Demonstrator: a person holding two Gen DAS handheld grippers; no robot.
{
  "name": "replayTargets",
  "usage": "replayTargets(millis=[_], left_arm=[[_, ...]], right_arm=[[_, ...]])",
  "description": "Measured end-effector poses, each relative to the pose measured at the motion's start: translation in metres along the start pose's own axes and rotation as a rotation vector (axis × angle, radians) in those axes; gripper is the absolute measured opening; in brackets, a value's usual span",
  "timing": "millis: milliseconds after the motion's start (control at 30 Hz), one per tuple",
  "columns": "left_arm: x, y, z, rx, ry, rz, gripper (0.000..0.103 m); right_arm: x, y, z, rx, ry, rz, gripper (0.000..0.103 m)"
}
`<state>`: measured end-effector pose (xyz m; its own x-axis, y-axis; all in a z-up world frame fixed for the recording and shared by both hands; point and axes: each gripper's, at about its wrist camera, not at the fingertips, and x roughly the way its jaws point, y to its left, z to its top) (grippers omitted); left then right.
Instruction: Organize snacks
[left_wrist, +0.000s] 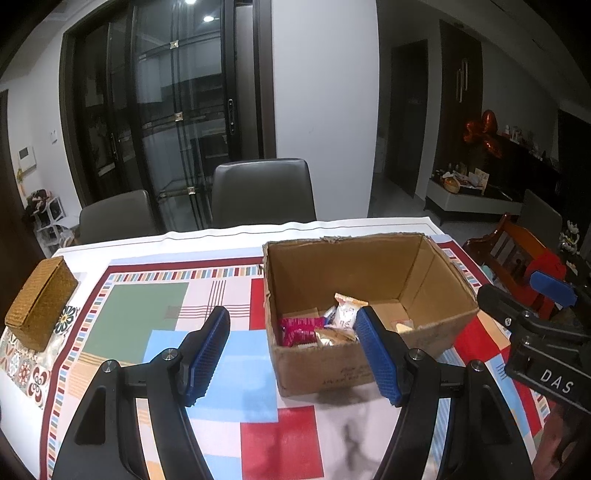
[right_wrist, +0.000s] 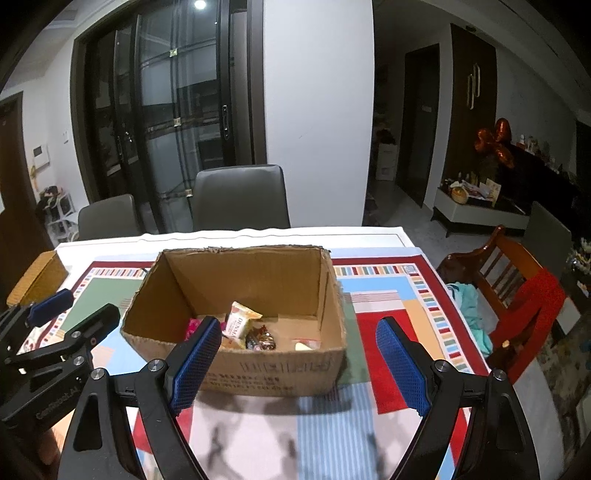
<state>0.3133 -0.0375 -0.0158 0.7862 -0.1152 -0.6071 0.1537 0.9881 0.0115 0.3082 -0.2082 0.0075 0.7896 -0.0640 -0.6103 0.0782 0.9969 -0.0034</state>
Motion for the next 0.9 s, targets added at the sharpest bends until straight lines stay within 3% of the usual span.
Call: replayTargets(millis=[567,900], left_arm=[[-0.046,-0.007,-0.043,0.015,0.007,-0.008,0.074],[-0.069,-0.008,-0.065,0.024,0.015,0.002,0.085]], right_arm=[[-0.044,-0.003,-0.035,-0.01,0.001,0.001,0.087],[-0.07,-0.008,-0.06,-0.011,0.019,-0.023,0.087]])
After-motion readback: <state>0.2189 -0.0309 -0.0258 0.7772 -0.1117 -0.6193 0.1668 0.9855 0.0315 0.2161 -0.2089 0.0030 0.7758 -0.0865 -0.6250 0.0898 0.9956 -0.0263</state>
